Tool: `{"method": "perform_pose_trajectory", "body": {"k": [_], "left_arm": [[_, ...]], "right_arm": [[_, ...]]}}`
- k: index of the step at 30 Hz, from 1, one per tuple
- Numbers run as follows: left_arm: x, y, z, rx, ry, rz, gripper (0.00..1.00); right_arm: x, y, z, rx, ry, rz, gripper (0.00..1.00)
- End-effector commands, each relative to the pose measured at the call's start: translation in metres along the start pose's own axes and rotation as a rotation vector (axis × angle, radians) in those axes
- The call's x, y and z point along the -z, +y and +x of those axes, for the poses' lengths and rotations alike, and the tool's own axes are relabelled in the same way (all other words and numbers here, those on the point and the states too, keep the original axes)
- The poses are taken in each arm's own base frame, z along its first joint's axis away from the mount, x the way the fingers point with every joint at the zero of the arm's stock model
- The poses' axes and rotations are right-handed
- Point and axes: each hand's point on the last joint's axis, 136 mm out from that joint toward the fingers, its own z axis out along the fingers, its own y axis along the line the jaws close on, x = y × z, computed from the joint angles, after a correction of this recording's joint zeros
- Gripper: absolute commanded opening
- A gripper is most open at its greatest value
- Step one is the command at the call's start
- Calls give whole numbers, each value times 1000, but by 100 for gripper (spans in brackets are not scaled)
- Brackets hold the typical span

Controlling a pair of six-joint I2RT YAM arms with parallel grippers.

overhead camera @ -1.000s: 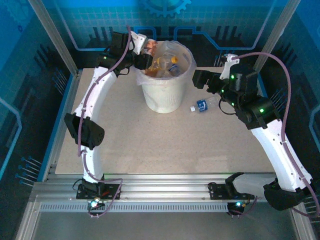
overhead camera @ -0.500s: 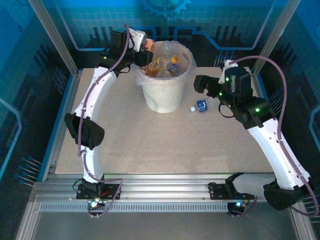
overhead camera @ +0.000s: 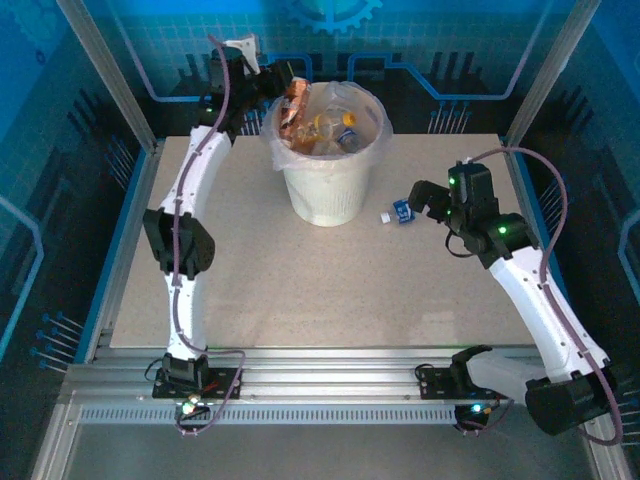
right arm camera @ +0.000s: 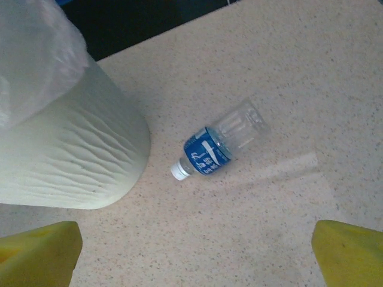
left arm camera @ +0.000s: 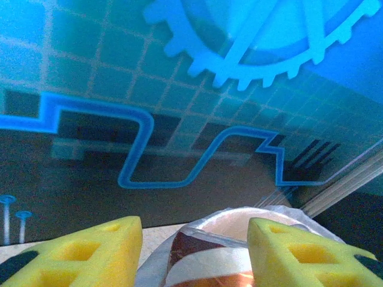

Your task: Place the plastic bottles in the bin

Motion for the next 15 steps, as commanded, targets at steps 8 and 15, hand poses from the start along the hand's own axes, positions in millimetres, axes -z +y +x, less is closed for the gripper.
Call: {"method": "perform_pose_trajectory", "body": {"k": [8, 15], "left_arm": [[-19, -20, 23, 53, 74, 170, 38], [-11, -14, 30, 22, 96, 141, 45]], "right_arm": [[-62, -24, 21, -156, 86, 44, 100], [-106, -30, 27, -189, 146, 93, 100]]}}
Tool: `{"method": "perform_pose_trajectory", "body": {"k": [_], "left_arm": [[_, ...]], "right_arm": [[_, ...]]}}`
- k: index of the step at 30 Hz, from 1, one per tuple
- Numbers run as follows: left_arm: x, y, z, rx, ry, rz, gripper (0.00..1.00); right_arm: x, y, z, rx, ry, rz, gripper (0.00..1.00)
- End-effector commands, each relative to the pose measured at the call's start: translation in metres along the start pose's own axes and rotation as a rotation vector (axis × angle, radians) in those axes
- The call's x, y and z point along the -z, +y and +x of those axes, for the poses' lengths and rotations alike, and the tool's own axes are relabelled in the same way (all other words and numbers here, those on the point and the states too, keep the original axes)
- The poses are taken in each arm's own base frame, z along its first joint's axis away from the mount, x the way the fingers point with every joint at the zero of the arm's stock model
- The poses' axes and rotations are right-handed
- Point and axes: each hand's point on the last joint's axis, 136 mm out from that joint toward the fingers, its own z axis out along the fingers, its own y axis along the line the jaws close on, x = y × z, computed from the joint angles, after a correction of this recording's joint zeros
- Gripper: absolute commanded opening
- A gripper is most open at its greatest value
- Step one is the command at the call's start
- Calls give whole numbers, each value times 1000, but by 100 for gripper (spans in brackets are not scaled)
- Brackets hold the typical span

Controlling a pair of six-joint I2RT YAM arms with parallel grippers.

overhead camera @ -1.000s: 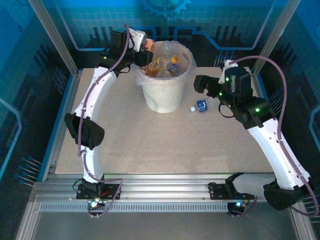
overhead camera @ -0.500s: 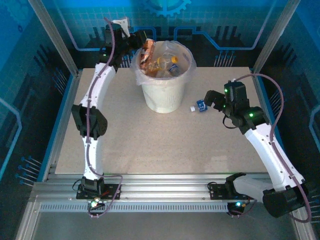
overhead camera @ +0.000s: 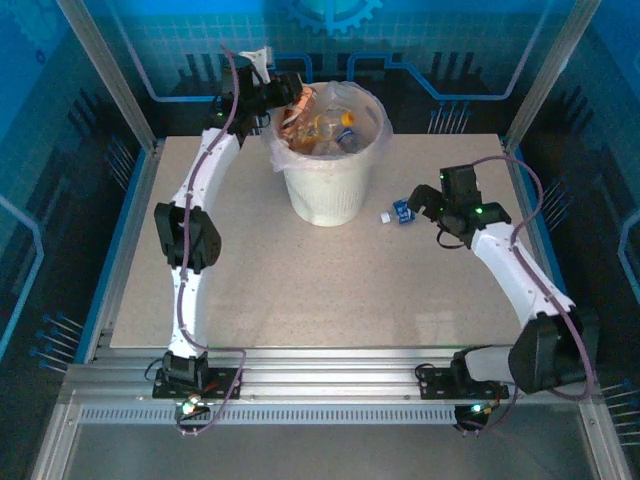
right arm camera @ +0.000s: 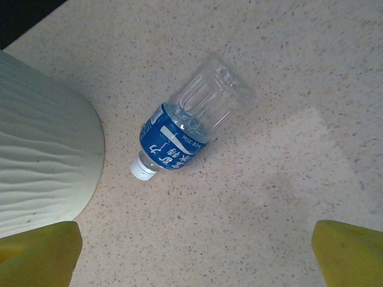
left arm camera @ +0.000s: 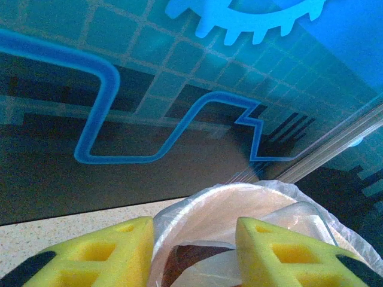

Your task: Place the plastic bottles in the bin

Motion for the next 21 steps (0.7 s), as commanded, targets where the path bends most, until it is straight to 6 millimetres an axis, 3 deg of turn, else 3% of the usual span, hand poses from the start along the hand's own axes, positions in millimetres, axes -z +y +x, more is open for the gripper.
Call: {"method": "perform_pose_trajectory", "body": {"k": [1, 4, 14, 21], "left_arm": [[12, -14, -4, -31, 12, 30, 46], [22, -21, -19, -39, -20, 39, 53], [63, -34, -71, -71, -144, 11, 99], [90, -43, -83, -84, -170, 3, 99]], "right_arm": [[-16, 2, -10, -48, -1, 2, 100], [-34, -1, -11, -61, 30, 29, 100], [-84, 3, -12, -104, 114, 35, 100], [-108, 3, -11, -129, 150, 46, 100]]}}
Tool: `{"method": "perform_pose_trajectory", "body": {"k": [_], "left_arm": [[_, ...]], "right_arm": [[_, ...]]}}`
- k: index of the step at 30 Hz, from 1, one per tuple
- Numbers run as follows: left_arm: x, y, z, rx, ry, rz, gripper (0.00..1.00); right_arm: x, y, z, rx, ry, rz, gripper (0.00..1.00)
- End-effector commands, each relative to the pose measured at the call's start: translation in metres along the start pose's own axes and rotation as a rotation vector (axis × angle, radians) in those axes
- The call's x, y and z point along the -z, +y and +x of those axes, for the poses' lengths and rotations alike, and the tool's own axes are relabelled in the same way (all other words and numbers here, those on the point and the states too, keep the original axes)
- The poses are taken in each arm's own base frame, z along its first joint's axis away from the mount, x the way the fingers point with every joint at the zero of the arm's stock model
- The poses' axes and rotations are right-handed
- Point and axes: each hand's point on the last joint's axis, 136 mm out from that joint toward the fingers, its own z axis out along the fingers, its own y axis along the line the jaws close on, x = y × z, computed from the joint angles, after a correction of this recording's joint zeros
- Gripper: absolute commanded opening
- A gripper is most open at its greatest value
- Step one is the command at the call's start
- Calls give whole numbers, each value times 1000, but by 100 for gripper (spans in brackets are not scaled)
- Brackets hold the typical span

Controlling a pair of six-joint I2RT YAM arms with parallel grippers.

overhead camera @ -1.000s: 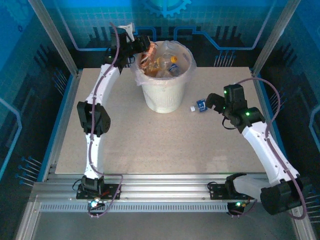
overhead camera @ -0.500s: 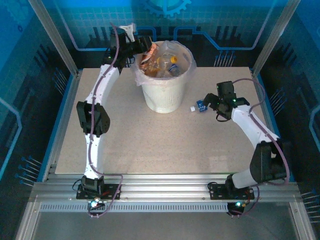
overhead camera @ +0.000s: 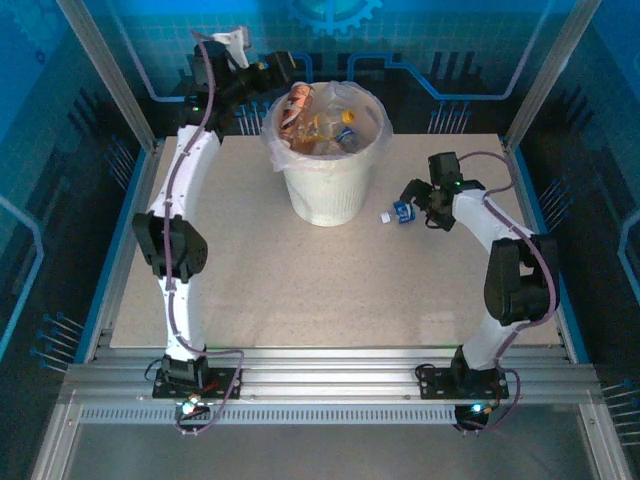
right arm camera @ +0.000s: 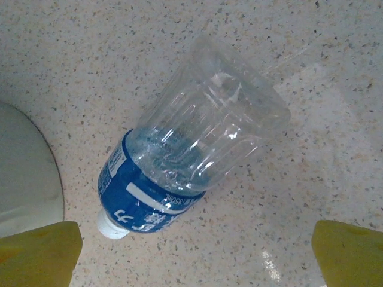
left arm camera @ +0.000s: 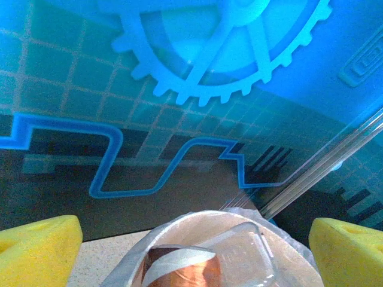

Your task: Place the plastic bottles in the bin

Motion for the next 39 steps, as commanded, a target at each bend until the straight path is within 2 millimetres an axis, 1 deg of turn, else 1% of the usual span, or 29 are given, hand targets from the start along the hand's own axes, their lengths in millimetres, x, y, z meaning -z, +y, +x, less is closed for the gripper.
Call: {"method": "perform_pose_trajectory", "body": {"k": [1, 7, 13, 17, 20, 25, 27, 31, 39], "left_arm": [[27, -15, -23, -36, -52, 0, 99], [56, -26, -18, -54, -72, 4, 99], [83, -35, -6, -83, -75, 12, 99], [102, -40, 5, -85, -67, 16, 99], [117, -40, 15, -84, -74, 6, 99], [141, -42, 28, -82, -81, -3, 99], [149, -39, 34, -74, -83, -24, 99], [169, -32, 46, -63, -95, -80, 99], [212, -19, 65, -45, -118, -203, 99]], "right_arm": [[-9, 6, -12, -41, 2, -22, 100], [-29, 11, -15, -65, 16, -35, 100], [-47, 16, -20, -79, 29, -31, 100], [-58, 17, -24, -69, 38, -8, 100], [-66, 18, -25, -58, 49, 5, 100], [-77, 19, -24, -21, 67, 18, 95], [-79, 20, -25, -6, 74, 19, 91], [-85, 20, -20, 34, 94, 28, 85], [-97, 14, -7, 111, 130, 39, 79]]}}
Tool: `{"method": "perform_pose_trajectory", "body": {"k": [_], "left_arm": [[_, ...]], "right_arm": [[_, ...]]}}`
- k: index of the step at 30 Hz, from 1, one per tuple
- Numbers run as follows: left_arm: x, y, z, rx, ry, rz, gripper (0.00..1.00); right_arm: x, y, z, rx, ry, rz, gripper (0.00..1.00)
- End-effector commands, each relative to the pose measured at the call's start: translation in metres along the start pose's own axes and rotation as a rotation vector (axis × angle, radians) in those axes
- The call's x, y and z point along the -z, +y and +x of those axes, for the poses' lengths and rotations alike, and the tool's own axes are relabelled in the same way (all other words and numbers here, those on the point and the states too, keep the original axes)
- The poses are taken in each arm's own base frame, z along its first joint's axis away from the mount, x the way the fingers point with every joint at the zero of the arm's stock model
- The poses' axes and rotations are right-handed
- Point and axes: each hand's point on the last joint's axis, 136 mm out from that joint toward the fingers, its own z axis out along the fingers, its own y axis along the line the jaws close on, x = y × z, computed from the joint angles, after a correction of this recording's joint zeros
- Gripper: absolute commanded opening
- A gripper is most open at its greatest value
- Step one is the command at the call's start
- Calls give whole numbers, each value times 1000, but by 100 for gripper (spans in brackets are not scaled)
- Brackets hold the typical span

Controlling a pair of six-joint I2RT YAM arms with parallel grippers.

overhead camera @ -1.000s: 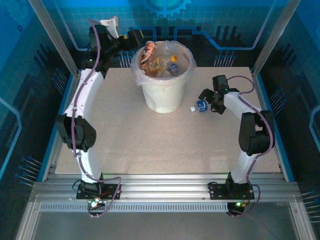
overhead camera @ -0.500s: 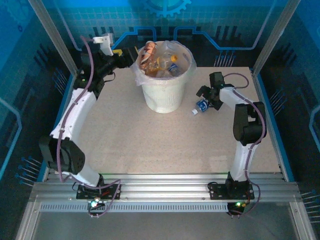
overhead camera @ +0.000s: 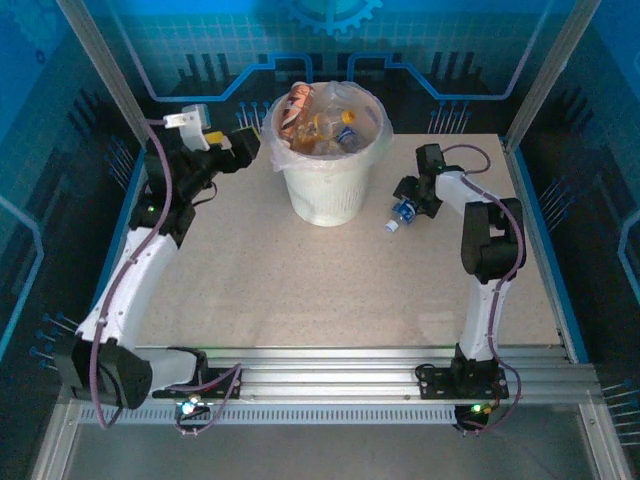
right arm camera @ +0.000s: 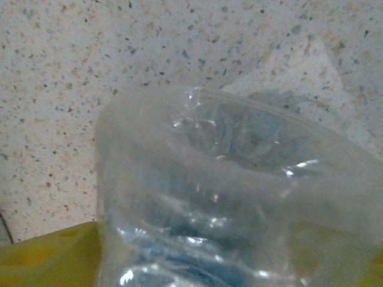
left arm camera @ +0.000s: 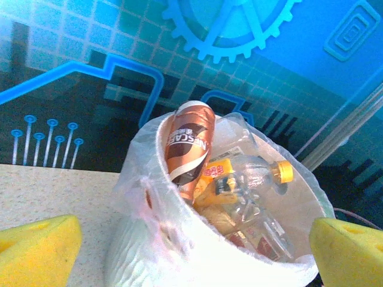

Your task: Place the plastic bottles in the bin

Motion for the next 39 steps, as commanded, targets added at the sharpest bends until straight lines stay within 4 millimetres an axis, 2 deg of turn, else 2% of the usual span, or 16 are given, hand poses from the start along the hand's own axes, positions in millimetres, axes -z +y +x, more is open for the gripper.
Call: {"method": "perform_pose_trajectory", "body": {"k": [1, 6, 8, 12, 15, 23, 26, 29, 33, 39], "left_arm": [[20, 10, -2, -6, -38, -67, 99], [38, 17, 10, -4, -17, -116, 99], [44, 21, 15, -3, -13, -138, 99], [54, 27, 23, -2, -5, -170, 99], [60, 32, 29, 2, 1, -191, 99], [64, 38, 45, 23, 35, -208, 99], [64, 39, 47, 22, 42, -209, 99], [64, 37, 47, 23, 41, -199, 99], [64, 35, 45, 26, 38, -193, 99], [67, 34, 48, 30, 40, -186, 99]], "right_arm": [[-9, -6, 8, 47, 33, 11, 77], [-5, -5, 7, 80, 28, 7, 60], [6, -2, 4, 94, 12, 3, 53], [45, 11, -1, 123, -38, -35, 48], [91, 27, -4, 150, -95, -84, 47], [243, 83, -7, 269, -312, -251, 47], [286, 102, -10, 297, -371, -326, 48], [316, 125, -12, 309, -386, -434, 48], [336, 153, -18, 312, -392, -527, 48], [326, 189, -30, 309, -365, -560, 48]]}}
